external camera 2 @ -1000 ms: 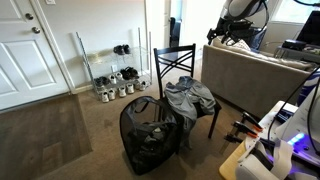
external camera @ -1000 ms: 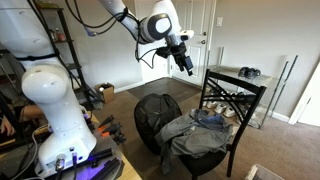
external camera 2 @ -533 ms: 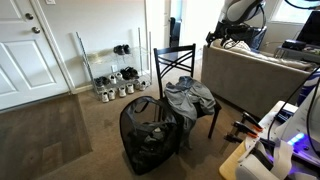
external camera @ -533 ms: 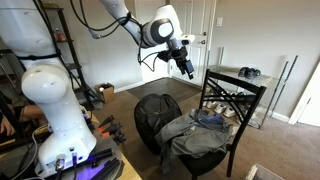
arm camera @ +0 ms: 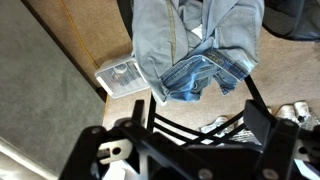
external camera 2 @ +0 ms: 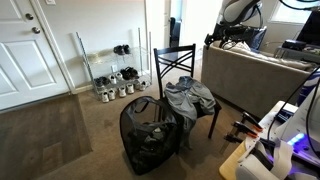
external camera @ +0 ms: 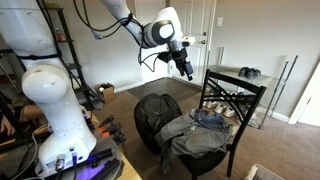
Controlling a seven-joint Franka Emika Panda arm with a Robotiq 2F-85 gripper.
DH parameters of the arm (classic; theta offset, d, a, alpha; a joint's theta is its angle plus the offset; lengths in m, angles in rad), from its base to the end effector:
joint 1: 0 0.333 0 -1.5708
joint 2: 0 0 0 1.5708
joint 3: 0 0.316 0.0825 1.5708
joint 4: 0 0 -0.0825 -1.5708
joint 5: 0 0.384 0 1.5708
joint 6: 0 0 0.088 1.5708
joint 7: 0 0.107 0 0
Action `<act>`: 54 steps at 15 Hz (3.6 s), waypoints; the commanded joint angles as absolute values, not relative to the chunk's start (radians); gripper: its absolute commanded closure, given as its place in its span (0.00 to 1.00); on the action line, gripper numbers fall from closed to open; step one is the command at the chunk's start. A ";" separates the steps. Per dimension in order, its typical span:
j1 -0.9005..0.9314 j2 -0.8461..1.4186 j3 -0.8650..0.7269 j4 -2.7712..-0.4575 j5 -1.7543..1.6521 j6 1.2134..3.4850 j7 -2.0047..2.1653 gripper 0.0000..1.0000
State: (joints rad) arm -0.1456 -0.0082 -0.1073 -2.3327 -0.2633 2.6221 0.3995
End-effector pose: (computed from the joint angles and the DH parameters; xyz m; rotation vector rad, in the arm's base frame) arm 0.5159 -0.1271 0.3699 2.8938 -0.6519 0.4589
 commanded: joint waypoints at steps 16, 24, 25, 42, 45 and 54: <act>-0.145 0.773 -0.094 -1.488 0.074 2.240 0.080 0.00; -0.155 0.918 -0.091 -1.340 0.082 2.222 0.076 0.00; -0.157 0.937 -0.091 -1.314 0.082 2.208 0.076 0.00; -0.142 1.218 -0.026 -1.046 0.148 2.193 0.192 0.00; -0.148 1.287 -0.017 -0.982 0.161 2.179 0.222 0.00; -0.183 1.449 0.008 -0.791 0.268 2.098 0.392 0.00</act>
State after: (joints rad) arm -0.1612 1.3937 -0.0094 -0.8820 0.2214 2.1463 0.3078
